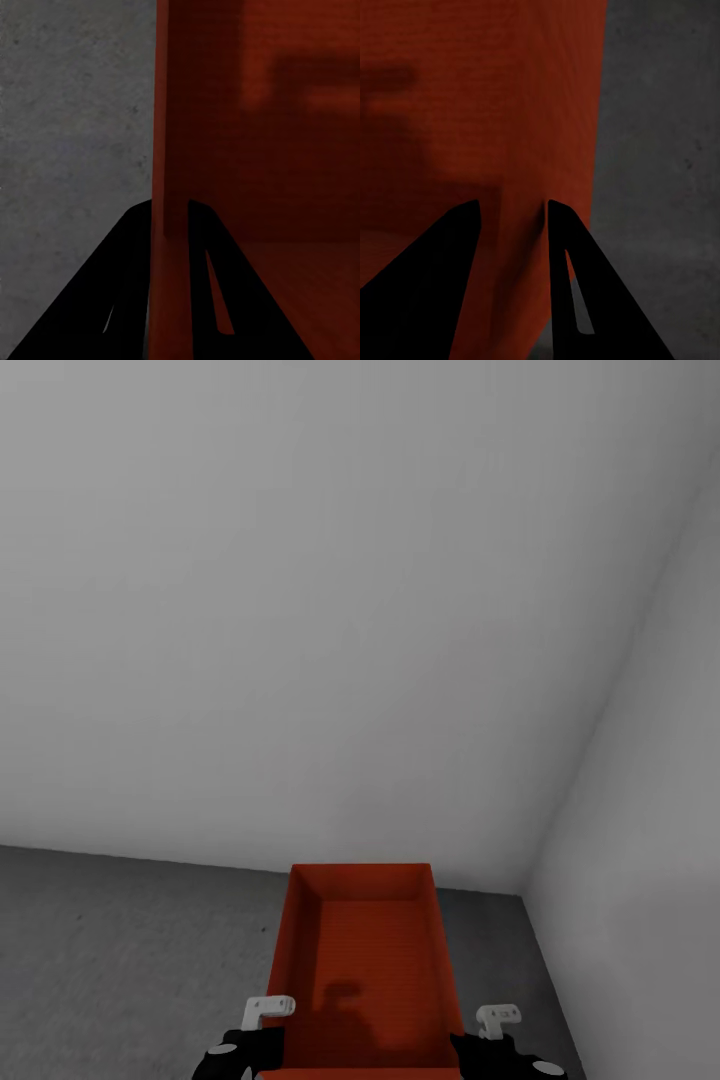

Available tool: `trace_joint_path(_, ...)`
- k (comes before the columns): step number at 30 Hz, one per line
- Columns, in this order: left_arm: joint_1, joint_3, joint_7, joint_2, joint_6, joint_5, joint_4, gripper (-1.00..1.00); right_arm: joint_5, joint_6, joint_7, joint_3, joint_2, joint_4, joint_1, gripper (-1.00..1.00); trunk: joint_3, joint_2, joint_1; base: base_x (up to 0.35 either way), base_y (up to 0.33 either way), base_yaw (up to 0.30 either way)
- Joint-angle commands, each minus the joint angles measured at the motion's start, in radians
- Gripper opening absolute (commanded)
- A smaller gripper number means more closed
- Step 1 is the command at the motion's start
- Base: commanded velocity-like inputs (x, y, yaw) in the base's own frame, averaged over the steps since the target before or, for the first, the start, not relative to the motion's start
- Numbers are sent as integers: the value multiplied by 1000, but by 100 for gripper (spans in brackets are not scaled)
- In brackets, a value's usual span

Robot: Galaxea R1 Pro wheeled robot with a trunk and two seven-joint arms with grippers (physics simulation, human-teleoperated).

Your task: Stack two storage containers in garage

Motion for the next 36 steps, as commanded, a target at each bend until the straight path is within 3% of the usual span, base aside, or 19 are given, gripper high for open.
trace_joint_path(1, -1, 4, 9, -22, 7, -6, -36, -100, 9, 0, 8, 26, 10, 1, 1, -100, -1, -1, 0, 0, 0, 2)
trace_joint_path(25, -1, 4, 9, -21, 6, -5, -36, -100, 8, 0, 6, 26, 10, 1, 1, -100, -16, -1, 0, 0, 0, -144)
trace_joint_path(36, -1, 4, 9, -21, 7, -6, -36, -100, 9, 0, 6, 26, 10, 1, 1, -100, -61, -78, 42, 0, 0, 86)
